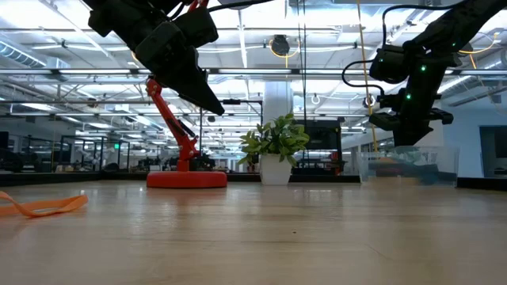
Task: Pick and place rubber bands into bin
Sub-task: Put the green rubber band into the transparent bin, then put the orange rubber band into the transparent bin
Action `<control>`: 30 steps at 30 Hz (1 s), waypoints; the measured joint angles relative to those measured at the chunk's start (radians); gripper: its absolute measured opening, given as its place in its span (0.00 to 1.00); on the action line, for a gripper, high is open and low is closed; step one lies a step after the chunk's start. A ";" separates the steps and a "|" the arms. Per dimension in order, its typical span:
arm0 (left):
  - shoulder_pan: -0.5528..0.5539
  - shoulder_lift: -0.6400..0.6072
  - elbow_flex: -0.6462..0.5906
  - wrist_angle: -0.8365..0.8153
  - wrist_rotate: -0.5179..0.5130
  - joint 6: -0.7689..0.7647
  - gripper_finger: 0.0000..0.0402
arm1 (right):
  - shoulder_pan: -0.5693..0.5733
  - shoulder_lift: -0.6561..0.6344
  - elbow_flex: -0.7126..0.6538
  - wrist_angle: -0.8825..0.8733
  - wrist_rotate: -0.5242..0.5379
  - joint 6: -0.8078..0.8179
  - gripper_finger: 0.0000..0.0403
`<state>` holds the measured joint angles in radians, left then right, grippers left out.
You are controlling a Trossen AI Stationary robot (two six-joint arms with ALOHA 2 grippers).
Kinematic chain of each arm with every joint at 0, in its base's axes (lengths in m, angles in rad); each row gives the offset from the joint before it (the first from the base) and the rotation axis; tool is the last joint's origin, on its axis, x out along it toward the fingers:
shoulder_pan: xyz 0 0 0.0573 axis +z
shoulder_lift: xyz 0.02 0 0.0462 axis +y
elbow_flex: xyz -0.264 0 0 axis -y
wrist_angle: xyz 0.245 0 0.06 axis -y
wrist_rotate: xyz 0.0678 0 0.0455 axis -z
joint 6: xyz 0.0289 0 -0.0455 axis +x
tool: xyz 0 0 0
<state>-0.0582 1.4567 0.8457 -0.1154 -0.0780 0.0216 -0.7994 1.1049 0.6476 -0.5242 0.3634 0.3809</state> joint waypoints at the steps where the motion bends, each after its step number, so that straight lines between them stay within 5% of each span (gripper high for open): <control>1: 0.000 0.000 0.000 0.000 0.000 0.000 0.64 | 0.000 0.000 0.000 0.000 0.000 0.000 0.15; 13: -0.004 0.000 0.000 -0.006 0.000 -0.014 0.64 | 0.011 -0.005 0.000 0.069 -0.007 -0.037 0.43; 21: -0.029 0.000 0.000 -0.105 0.001 -0.063 0.64 | 0.186 -0.029 0.000 0.343 -0.366 -0.303 0.45; 25: -0.073 0.000 0.000 -0.196 0.001 -0.079 0.64 | 0.333 -0.029 0.000 0.409 -0.333 -0.392 0.43; 30: -0.134 0.000 0.000 -0.322 0.065 -0.301 0.64 | 0.473 -0.029 0.000 0.472 -0.241 -0.409 0.43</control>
<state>-0.1923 1.4567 0.8455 -0.4378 -0.0128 -0.2792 -0.3267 1.0763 0.6476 -0.0523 0.1226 -0.0277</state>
